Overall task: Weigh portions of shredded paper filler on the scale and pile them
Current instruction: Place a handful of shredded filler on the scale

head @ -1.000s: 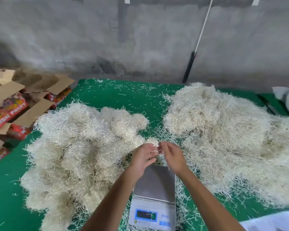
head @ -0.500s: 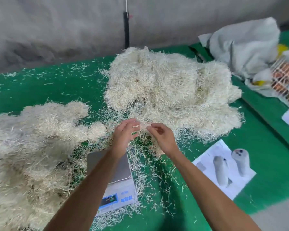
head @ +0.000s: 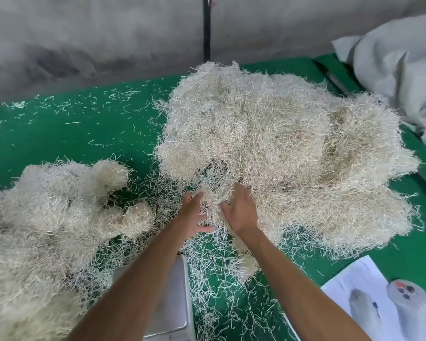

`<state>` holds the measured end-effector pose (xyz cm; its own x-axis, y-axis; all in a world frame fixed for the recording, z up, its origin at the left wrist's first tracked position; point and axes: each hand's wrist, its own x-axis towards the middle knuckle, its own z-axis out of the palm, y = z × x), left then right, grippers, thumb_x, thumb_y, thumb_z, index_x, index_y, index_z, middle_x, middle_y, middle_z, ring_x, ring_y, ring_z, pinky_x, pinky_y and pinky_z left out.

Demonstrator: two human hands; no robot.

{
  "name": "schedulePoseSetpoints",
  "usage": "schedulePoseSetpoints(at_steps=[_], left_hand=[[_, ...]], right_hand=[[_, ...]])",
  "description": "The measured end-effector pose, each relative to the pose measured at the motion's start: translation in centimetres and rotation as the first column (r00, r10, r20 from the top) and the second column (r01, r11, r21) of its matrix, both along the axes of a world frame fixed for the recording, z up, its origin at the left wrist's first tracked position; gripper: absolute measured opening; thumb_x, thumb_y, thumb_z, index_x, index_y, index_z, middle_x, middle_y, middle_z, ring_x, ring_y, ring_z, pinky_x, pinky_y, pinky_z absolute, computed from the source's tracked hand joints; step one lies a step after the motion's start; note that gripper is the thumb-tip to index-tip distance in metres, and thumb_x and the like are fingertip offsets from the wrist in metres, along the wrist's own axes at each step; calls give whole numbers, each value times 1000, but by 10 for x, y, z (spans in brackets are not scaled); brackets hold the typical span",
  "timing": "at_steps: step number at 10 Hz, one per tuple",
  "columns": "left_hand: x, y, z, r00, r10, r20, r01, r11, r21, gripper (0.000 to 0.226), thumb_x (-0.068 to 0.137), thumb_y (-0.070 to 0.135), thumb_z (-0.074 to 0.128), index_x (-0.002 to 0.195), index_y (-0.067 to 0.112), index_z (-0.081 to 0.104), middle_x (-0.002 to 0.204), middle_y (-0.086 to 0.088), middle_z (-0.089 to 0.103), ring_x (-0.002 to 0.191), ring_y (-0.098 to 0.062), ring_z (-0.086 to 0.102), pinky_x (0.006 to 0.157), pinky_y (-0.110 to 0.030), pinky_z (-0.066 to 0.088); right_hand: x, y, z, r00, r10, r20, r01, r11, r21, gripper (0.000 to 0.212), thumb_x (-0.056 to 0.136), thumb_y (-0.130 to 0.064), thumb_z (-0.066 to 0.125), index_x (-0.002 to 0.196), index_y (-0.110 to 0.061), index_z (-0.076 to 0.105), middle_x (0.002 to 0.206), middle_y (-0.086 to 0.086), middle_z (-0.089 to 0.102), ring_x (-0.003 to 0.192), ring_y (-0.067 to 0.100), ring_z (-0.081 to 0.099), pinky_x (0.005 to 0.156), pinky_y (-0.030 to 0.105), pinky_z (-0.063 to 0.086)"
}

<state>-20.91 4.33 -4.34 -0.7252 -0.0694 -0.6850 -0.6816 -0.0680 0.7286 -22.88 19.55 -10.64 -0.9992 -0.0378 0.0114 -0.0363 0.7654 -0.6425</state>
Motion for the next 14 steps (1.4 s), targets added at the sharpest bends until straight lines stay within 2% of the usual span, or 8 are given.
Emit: schedulePoseSetpoints(at_steps=[2, 4, 6, 8, 9, 11, 12, 14], left_hand=[[-13, 7, -28, 997, -75, -17, 73, 994, -84, 46, 103, 40, 51, 143, 18, 45, 136, -17, 52, 122, -26, 56, 99, -44, 54], [-20, -33, -42, 983, 115, -147, -154, 944, -292, 70, 95, 3, 62, 154, 8, 25, 130, 5, 46, 110, -12, 53, 81, 0, 45], [3, -35, -16, 907, -372, -195, 193, 781, -594, 40, 101, 40, 54, 137, 56, 46, 151, -1, 39, 130, -28, 46, 108, -41, 38], [27, -35, 2, 863, -428, -266, 288, 852, -438, 31, 94, 32, 68, 122, 44, 64, 125, 8, 67, 118, -18, 61, 106, -38, 48], [21, -58, 5, 991, 124, -53, -129, 985, -118, 45, 99, 21, 60, 142, 15, 51, 149, -15, 49, 133, -35, 49, 97, -27, 51], [24, -79, 23, 906, 421, -40, -412, 900, 141, 51, 100, 57, 41, 112, 15, 68, 123, -25, 66, 108, -38, 67, 100, -50, 49], [35, -69, 31, 931, 365, 11, -365, 928, 74, 57, 98, 62, 40, 118, 14, 63, 124, -26, 64, 114, -38, 63, 100, -52, 46], [76, -68, 69, 997, 41, -64, -32, 990, 136, 83, 76, 69, 67, 142, 23, 48, 150, -17, 48, 130, -33, 54, 112, -55, 39]], right_hand=[[3, -43, -17, 952, 284, 114, -216, 887, -407, 33, 108, -25, 40, 133, -11, 58, 79, 5, 68, 58, 9, 68, 45, 26, 53], [11, -41, -21, 970, 18, -241, -63, 982, -177, 38, 110, -44, 41, 120, -17, 66, 105, -6, 64, 90, 8, 58, 77, 19, 50], [40, -48, -12, 984, 65, 165, 40, 825, -564, 42, 111, -43, 34, 123, -11, 58, 98, 11, 65, 82, 14, 66, 68, 29, 60], [40, -64, 32, 992, 73, -101, -121, 753, -647, 25, 111, -28, 39, 107, -31, 63, 90, -4, 70, 74, 10, 68, 60, 27, 59], [35, -40, 26, 993, 2, -118, -58, 879, -473, 24, 110, -22, 43, 100, -20, 66, 99, -1, 68, 94, 17, 65, 83, 37, 58], [54, -45, 23, 932, 96, 349, 111, 842, -527, 52, 109, -53, 35, 150, -23, 44, 148, -4, 53, 142, 21, 46, 114, 32, 42], [54, -63, 54, 811, 199, 551, 386, 524, -759, 85, 97, -80, 25, 164, -29, 23, 167, -2, 30, 155, 26, 25, 126, 53, 20], [54, -100, 116, 924, 168, 345, 140, 689, -711, 85, 99, -74, 35, 163, -20, 25, 168, -2, 25, 155, 21, 23, 119, 37, 15]])
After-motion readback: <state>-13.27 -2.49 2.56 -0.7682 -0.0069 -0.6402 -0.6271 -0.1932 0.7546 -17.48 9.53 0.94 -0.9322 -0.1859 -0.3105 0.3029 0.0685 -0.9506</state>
